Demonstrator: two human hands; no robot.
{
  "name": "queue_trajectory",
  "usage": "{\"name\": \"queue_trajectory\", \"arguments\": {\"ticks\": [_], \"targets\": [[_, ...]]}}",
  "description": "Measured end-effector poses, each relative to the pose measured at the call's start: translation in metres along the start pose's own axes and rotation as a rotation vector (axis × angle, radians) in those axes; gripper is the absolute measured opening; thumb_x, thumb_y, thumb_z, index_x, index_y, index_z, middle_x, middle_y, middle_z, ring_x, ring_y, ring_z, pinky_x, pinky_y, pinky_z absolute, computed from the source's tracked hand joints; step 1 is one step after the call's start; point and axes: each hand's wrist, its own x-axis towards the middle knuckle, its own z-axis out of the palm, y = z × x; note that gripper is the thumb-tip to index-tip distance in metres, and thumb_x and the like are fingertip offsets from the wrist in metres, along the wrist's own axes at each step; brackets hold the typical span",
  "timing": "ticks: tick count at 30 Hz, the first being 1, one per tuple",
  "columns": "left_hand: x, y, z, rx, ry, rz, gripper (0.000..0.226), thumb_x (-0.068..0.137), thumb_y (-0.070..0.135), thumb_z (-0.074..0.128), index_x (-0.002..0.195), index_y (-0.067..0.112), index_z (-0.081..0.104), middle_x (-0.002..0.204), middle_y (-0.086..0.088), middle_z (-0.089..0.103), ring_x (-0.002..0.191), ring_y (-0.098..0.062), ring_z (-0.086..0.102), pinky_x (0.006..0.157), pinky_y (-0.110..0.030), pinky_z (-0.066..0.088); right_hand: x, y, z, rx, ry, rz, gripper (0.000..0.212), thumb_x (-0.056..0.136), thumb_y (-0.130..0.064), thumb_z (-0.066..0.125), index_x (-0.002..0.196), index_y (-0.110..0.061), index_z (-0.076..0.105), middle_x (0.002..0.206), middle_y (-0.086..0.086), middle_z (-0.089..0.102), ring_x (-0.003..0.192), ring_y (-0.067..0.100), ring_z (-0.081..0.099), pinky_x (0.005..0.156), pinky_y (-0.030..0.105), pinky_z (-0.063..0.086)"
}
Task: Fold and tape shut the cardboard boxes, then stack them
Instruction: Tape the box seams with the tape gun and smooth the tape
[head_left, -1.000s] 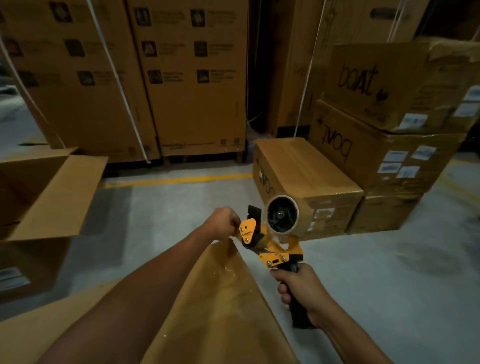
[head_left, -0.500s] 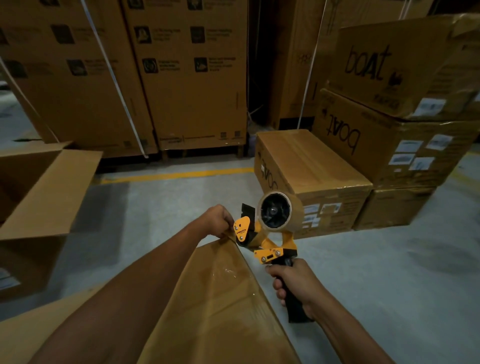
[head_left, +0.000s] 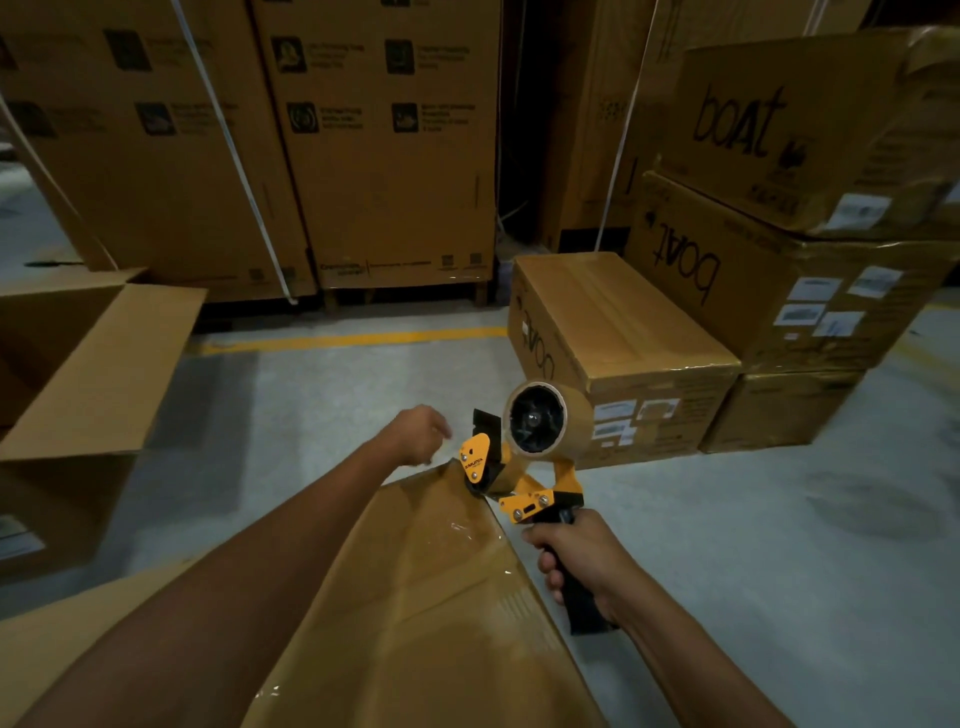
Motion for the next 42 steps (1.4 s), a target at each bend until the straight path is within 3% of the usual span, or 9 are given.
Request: {"name": "queue_trajectory", "arguments": {"ticks": [3, 5, 10, 17, 19, 23, 26, 33, 42], "targets": [[-0.021, -0.003, 0.011, -0.166, 0.083, 0.162, 0.029, 0.096, -0.005, 0.045, 0.112, 0.001, 0.07, 0.11, -0.017, 0.069, 0.095, -0.028, 0.065, 0.08, -0.036, 0.053, -0.002, -0.004, 0.003, -0.013, 0.016, 0.014, 0.011, 0.091, -0.006, 0.061, 0.082, -0.011, 0.056, 0.053, 0.004, 0.046, 0.041, 0.016, 0.04, 0.043, 0.024, 0.035], [-0.034, -0.01, 0.024, -0.133, 0.091, 0.213, 0.031, 0.097, 0.002, 0.045, 0.103, 0.006, 0.074, 0.106, -0.013, 0.071, 0.097, -0.025, 0.065, 0.088, -0.04, 0.053, -0.004, -0.008, 0.004, -0.029, 0.029, 0.025, 0.018, 0.09, -0.006, 0.061, 0.076, -0.012, 0.053, 0.052, 0.004, 0.046, 0.04, 0.016, 0.039, 0.044, 0.024, 0.035], [-0.047, -0.015, 0.035, 0.071, 0.165, 0.291, 0.036, 0.089, -0.002, 0.045, 0.105, 0.011, 0.075, 0.102, -0.012, 0.074, 0.092, -0.027, 0.066, 0.08, -0.035, 0.053, -0.018, -0.009, 0.008, -0.047, 0.045, 0.035, 0.024, 0.089, -0.004, 0.059, 0.069, -0.014, 0.049, 0.051, 0.004, 0.045, 0.04, 0.016, 0.039, 0.044, 0.024, 0.035], [-0.05, -0.011, 0.038, 0.18, 0.193, 0.304, 0.047, 0.09, -0.003, 0.045, 0.125, 0.015, 0.069, 0.13, -0.008, 0.066, 0.119, -0.024, 0.061, 0.102, -0.032, 0.046, -0.06, 0.017, -0.008, -0.064, 0.061, 0.063, 0.023, 0.087, -0.004, 0.059, 0.068, -0.015, 0.051, 0.052, 0.003, 0.048, 0.041, 0.015, 0.042, 0.044, 0.024, 0.038], [-0.054, -0.01, 0.041, 0.264, 0.17, 0.333, 0.051, 0.089, -0.003, 0.047, 0.131, 0.019, 0.065, 0.141, -0.005, 0.059, 0.129, -0.024, 0.052, 0.107, -0.033, 0.04, -0.066, 0.02, -0.009, -0.063, 0.067, 0.066, 0.022, 0.087, -0.004, 0.059, 0.068, -0.015, 0.052, 0.052, 0.003, 0.048, 0.041, 0.015, 0.042, 0.045, 0.024, 0.038], [-0.063, -0.005, 0.041, 0.531, 0.081, 0.541, 0.056, 0.09, 0.002, 0.051, 0.141, 0.023, 0.055, 0.157, 0.004, 0.039, 0.152, -0.023, 0.016, 0.122, -0.042, 0.018, -0.069, 0.018, -0.009, -0.07, 0.076, 0.063, 0.023, 0.086, -0.004, 0.059, 0.068, -0.015, 0.052, 0.052, 0.003, 0.048, 0.04, 0.015, 0.042, 0.045, 0.024, 0.038], [-0.073, -0.009, 0.042, 0.599, 0.004, 0.61, 0.062, 0.088, 0.002, 0.051, 0.146, 0.022, 0.049, 0.157, 0.004, 0.039, 0.153, -0.022, 0.011, 0.123, -0.047, 0.014, -0.071, 0.017, -0.01, -0.05, 0.065, 0.066, 0.022, 0.086, -0.003, 0.058, 0.068, -0.014, 0.051, 0.052, 0.004, 0.047, 0.04, 0.015, 0.042, 0.045, 0.023, 0.038], [-0.088, -0.006, 0.052, 0.61, 0.037, 0.46, 0.059, 0.094, 0.01, 0.047, 0.151, 0.025, 0.039, 0.16, 0.005, 0.033, 0.152, -0.013, 0.013, 0.122, -0.043, 0.013, -0.095, 0.024, -0.015, -0.085, 0.058, 0.055, 0.017, 0.087, -0.003, 0.056, 0.074, -0.012, 0.054, 0.055, 0.004, 0.048, 0.043, 0.015, 0.042, 0.045, 0.025, 0.038], [-0.111, 0.037, 0.057, 0.88, -0.122, 0.367, 0.043, 0.103, 0.021, 0.038, 0.145, 0.022, 0.045, 0.154, -0.004, 0.04, 0.149, -0.028, 0.022, 0.115, -0.051, 0.03, -0.124, 0.048, -0.02, -0.04, 0.12, 0.094, 0.026, 0.085, -0.002, 0.056, 0.063, -0.014, 0.05, 0.049, 0.004, 0.045, 0.038, 0.016, 0.039, 0.043, 0.022, 0.035]]}}
